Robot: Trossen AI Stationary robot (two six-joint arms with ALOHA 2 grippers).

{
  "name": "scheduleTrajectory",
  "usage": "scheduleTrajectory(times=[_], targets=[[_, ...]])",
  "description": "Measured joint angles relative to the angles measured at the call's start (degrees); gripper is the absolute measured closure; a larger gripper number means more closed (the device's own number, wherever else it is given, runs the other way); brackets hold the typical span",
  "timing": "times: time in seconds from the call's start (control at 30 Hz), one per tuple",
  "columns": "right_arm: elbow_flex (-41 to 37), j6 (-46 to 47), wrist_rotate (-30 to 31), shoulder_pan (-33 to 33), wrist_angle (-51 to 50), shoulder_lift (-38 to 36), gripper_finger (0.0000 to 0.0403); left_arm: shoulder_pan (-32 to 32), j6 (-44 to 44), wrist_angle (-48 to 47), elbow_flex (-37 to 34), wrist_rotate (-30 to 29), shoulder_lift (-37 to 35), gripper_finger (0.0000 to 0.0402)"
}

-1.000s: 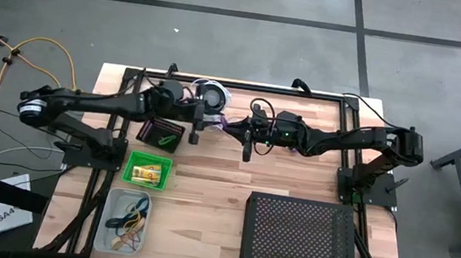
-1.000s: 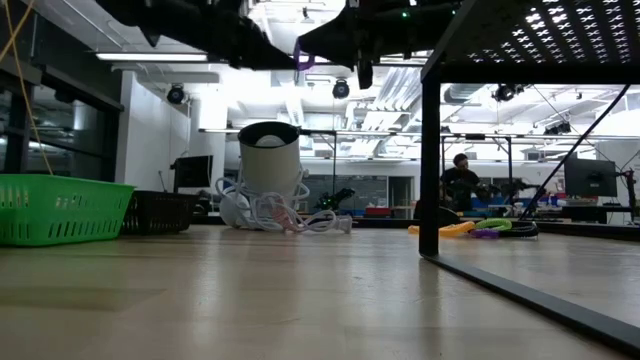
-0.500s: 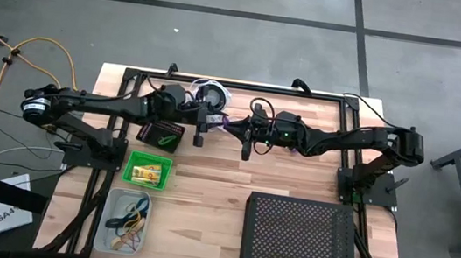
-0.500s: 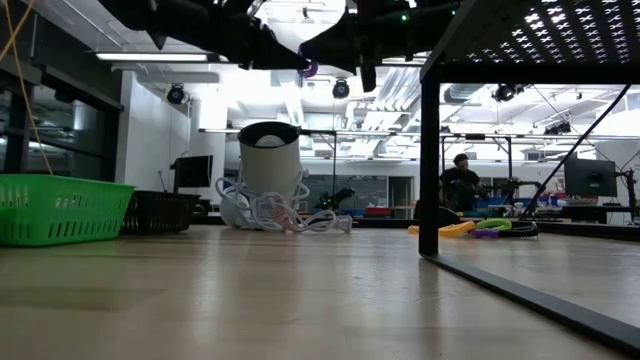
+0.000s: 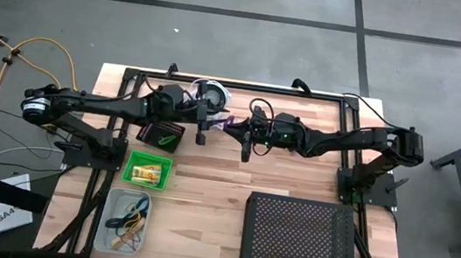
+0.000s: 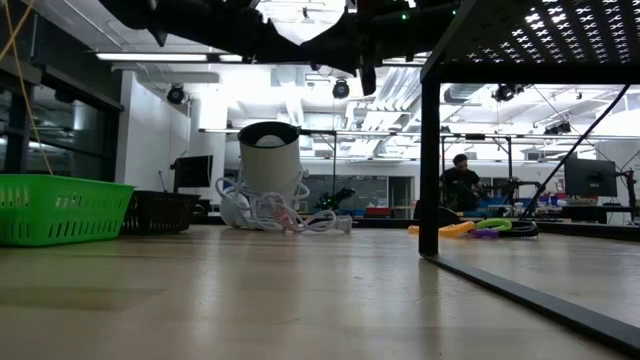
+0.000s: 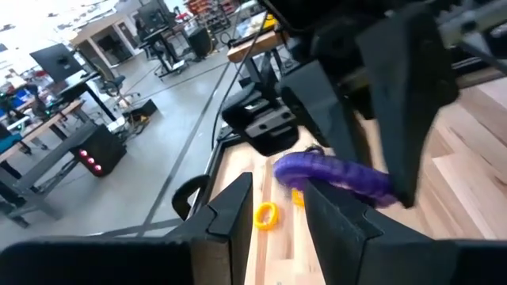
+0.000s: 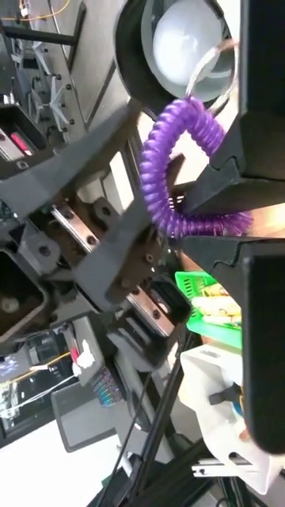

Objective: Pick & Place Office Desk Supplies
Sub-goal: Put the purple coil keychain into the black bin

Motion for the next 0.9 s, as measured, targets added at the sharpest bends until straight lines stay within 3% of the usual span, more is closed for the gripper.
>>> scheduleTrajectory(times=[0.33, 0.67, 0.9], targets=[[0.0, 0.2, -1.7, 0.0, 0.0, 0.0, 0.0378, -2.8, 6.5, -0.3, 0.0, -0.2, 0.0, 0.0293], [0.0, 6.0, -4.4, 0.0, 0.5, 0.1, 0.0378, -3.0, 14.1, -3.8, 0.1, 0.3, 0.0, 0.0293], [0.0, 7.6, -4.3, 0.0, 0.5, 0.1, 0.0378, -3.0, 14.3, -4.6, 0.1, 0.2, 0.0, 0.0293]])
